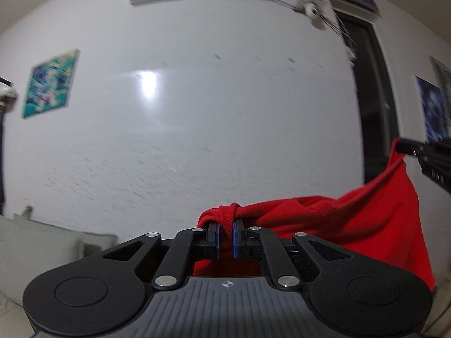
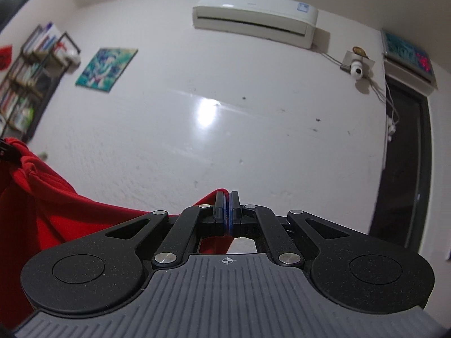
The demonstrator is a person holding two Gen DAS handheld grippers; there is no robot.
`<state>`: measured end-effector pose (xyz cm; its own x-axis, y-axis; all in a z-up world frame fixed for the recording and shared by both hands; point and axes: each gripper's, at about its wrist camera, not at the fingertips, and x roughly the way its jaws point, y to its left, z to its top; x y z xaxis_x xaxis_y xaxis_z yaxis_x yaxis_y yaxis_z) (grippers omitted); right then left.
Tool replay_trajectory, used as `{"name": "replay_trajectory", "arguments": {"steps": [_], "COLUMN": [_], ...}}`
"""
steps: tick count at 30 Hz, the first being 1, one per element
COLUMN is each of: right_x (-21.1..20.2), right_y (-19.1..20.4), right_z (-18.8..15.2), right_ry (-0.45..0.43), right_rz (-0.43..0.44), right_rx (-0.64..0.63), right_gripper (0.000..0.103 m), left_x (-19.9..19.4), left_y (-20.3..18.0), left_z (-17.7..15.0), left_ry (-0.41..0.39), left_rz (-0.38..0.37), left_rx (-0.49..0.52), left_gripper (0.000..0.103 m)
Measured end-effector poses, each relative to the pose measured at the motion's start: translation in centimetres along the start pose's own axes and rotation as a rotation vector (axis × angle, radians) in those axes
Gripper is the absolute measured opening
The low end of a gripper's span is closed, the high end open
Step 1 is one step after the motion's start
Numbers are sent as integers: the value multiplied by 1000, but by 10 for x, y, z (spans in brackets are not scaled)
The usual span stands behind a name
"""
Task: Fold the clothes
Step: 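Lift the red shirt high with both grippers, shaking it out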
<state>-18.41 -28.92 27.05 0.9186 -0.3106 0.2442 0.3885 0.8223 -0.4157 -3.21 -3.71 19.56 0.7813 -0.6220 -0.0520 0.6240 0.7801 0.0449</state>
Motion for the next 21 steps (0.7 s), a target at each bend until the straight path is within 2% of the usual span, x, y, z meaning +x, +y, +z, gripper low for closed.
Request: {"name": "replay_trajectory", "arguments": {"steps": [3,5,10,13,15,18,19,21], "right_x": [3,12,65,109,149,195,207,227], "right_y": [9,9,10,11,6,-3,-9,-19], "right_z": [-27,-54,-116,-148,-160,-150,-142,-123], "right_ry": [68,132,258,319,345,321,298,250], "right_rz": [-7,-3,-1,-5,-12,-43,-59,-89], "right_rx": [-39,-35,-16,-23,-33,-56,-64,-75], "right_gripper": [0,0,0,0,0,0,0,0], "left_x": [25,54,142,188,232,253,261,267], "left_y": [-14,-17,-13,-15,-11,-6,-5,-4], "left_z": [-19,-34,-64,-65,-44,-10,2,11], "left_ry": [81,138,223,216,169,92,45,-5], "left_rz": [-52,-70,-65,-44,-18,6,22,35], "left_rx": [39,43,47,77,102,130,165,207], "left_gripper": [7,7,7,7,7,7,7,7]}}
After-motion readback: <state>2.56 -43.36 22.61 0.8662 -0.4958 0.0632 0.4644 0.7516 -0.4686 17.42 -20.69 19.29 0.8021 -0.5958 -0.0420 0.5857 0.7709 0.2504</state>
